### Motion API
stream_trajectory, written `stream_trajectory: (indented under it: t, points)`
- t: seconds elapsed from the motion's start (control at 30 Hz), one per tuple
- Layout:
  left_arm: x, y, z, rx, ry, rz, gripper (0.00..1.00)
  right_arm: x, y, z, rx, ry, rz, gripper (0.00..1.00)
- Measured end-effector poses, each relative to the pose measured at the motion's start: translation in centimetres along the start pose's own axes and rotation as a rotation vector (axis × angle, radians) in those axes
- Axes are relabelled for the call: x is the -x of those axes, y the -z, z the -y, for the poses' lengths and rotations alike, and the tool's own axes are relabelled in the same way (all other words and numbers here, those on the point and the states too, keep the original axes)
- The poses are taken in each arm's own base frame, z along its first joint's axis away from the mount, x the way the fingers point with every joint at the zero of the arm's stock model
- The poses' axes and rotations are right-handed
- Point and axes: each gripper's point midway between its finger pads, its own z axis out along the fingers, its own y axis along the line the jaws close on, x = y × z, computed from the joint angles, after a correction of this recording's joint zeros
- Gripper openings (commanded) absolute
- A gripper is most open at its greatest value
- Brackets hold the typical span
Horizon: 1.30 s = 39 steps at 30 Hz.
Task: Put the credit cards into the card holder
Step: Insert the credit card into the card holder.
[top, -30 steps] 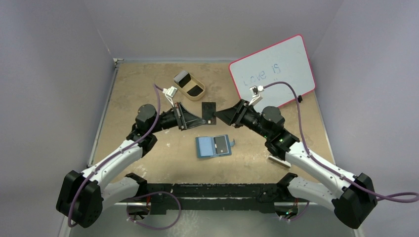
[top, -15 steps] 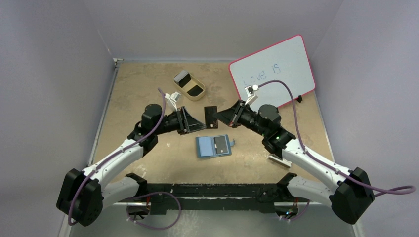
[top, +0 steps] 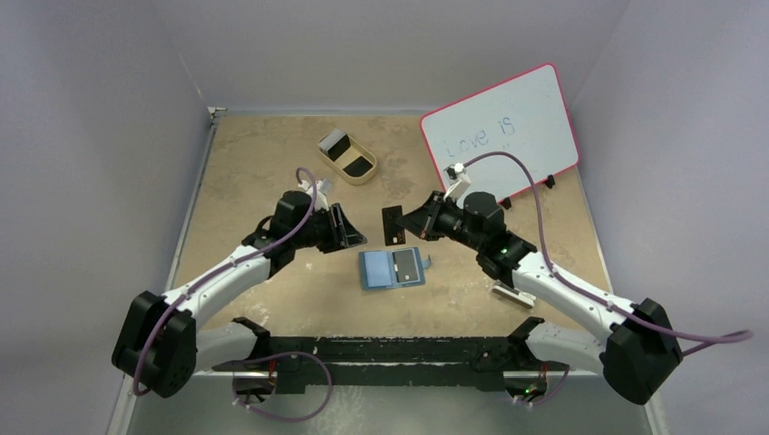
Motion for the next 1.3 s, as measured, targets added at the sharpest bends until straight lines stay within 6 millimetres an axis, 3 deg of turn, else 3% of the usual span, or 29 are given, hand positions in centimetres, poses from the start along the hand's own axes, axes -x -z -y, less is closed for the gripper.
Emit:
stream_trajectory:
  t: [0.13,0.27,0.47,0.7,1.07,1.3]
  points:
    - [-2.0,-0.8,-2.6,0.060,0.026,-0.049,0.47,-3.7,-1.3,4.1,-0.087,-0.024,-0.106,0.00]
    - [-3.7,-1.1,-4.6,0.106,0.048,-0.084,0.48,-6.6,-1.7,7.0,-0.137,-0.048,-0.181,0.00]
    - [-4.6,-1.6,-5.8,0.110,0.069,-0.078,0.46,-7.4,-1.9,9.0,-0.130,-0.076,-0.211,0.00]
    - [-5.0,-2.3,-6.3,0.090,0.107,-0.057,0.38,-7.6,-2.4,9.5,-0.100,-0.084,-0.218,0.00]
    - [-5.2,-3.3,-6.2,0.052,0.140,-0.040,0.34,-8.9,-2.6,10.7,-0.087,-0.109,-0.238,0.00]
    - [-5.8,-3.8,-6.2,0.031,0.163,-0.045,0.12,-9.2,-2.6,10.5,-0.066,-0.121,-0.240,0.00]
